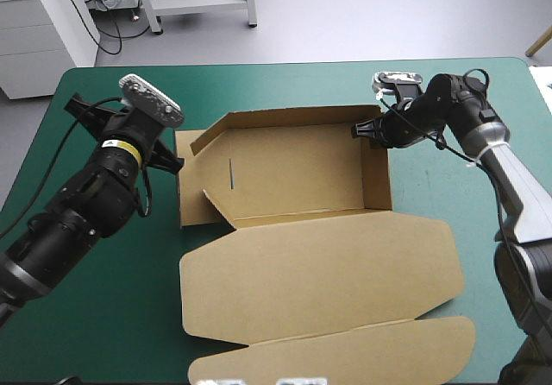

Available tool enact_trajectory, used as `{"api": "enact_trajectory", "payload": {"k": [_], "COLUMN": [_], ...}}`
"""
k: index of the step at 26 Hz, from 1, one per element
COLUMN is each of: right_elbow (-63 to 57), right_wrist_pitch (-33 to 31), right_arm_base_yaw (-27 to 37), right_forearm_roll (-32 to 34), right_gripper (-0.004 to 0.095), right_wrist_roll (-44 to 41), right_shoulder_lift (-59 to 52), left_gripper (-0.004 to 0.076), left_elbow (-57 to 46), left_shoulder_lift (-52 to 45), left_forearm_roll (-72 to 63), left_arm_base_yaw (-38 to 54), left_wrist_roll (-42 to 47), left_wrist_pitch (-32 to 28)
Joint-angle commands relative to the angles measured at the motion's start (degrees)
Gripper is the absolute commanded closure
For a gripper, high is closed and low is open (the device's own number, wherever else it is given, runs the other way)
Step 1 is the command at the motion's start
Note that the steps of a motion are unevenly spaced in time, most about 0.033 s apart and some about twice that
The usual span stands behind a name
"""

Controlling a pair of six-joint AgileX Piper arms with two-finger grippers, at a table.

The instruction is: Fold the box

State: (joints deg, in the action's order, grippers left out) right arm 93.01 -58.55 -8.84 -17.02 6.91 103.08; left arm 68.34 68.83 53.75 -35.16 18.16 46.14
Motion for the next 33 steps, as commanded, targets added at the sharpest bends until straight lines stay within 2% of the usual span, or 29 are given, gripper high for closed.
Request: {"api": "enact_trajectory", "payload": {"k": [1,8,10,13,14,15,18,22,29,33], "right_elbow": [4.4,7.1,7.1,7.2,7.2,7.5,9.1,16.5,21.1,20.8], "right_wrist_pitch": [-2.3,-5.2,-4.9,-4.5,-4.3,-4.3,-5.0,-10.5,-10.5,-10.5], "right_arm_base_yaw": [-0.2,-0.2,-0.2,-0.2,-0.2,-0.2,-0.2,-0.2,-0.2,-0.2], "right_forearm_roll": [1.2,4.2,5.5,7.9,8.2,8.2,8.1,8.4,9.5,9.4], "right_gripper": [0.0907,0.0904,0.0862,0.0659,0.0548,0.0484,0.0362,0.0359,0.0359,0.0359], "right_wrist_roll": [-0.9,-1.0,-1.0,-5.4,-5.8,-5.7,-5.5,-5.5,-3.8,-7.3], "right_shoulder_lift": [2.5,6.3,6.3,6.3,6.3,6.3,6.3,6.3,-1.3,-8.7], "left_gripper": [0.072,0.072,0.072,0.072,0.072,0.072,0.072,0.072,0.072,0.072], "left_elbow": [1.9,1.9,1.9,1.9,1.9,1.9,1.9,1.9,1.9,1.9], "left_shoulder_lift": [-1.4,-1.2,-1.0,-1.0,-1.0,-1.0,-1.0,-0.5,3.2,4.6], "left_forearm_roll": [-9.6,-32.2,-37.7,-44.8,-46.0,-46.9,-48.1,-49.9,-55.5,-62.0], "left_arm_base_yaw": [7.4,22.7,26.1,30.2,31.3,32.1,33.7,35.9,41.8,47.9], "left_wrist_roll": [-6.1,-20.6,-24.3,-29.4,-30.3,-30.9,-31.7,-31.8,-32.3,-34.0], "left_wrist_pitch": [-3.3,-3.1,-3.0,-2.8,-2.7,-2.5,-2.1,-1.4,-0.1,0.2]}}
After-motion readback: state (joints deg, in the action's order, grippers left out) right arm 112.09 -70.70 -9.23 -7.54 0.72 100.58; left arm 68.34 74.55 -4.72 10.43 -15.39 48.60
